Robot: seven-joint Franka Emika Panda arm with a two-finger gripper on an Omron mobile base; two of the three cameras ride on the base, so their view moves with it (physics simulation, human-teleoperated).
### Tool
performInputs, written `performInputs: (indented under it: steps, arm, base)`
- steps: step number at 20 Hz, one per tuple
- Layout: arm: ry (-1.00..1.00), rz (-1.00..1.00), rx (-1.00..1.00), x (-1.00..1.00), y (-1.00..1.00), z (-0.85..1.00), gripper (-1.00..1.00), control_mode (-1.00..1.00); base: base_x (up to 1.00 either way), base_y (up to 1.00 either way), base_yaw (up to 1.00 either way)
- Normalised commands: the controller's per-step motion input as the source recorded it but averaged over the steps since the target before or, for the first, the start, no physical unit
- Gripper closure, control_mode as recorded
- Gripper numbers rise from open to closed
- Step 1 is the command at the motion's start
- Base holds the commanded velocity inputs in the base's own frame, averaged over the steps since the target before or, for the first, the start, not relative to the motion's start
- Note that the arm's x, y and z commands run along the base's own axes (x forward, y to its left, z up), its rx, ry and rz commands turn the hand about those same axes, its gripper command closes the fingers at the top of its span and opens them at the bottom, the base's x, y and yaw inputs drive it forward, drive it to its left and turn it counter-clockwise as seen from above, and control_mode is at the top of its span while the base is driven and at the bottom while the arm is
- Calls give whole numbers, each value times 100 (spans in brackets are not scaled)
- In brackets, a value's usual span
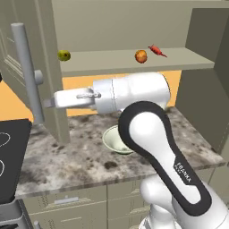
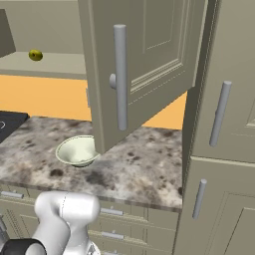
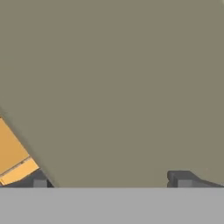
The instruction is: Open the cabinet. Pick the pear and peach from the cabinet and place them into the bowl. Then close the cabinet.
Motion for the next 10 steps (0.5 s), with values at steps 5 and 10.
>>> performInputs:
  steps: [5,10]
  arm:
    - [1,0,0,2,-6,5,-100,-100]
    - [3,-12,-1,0,-65,45,-100,-100]
  base:
    - [0,0,0]
    - [0,0,0]
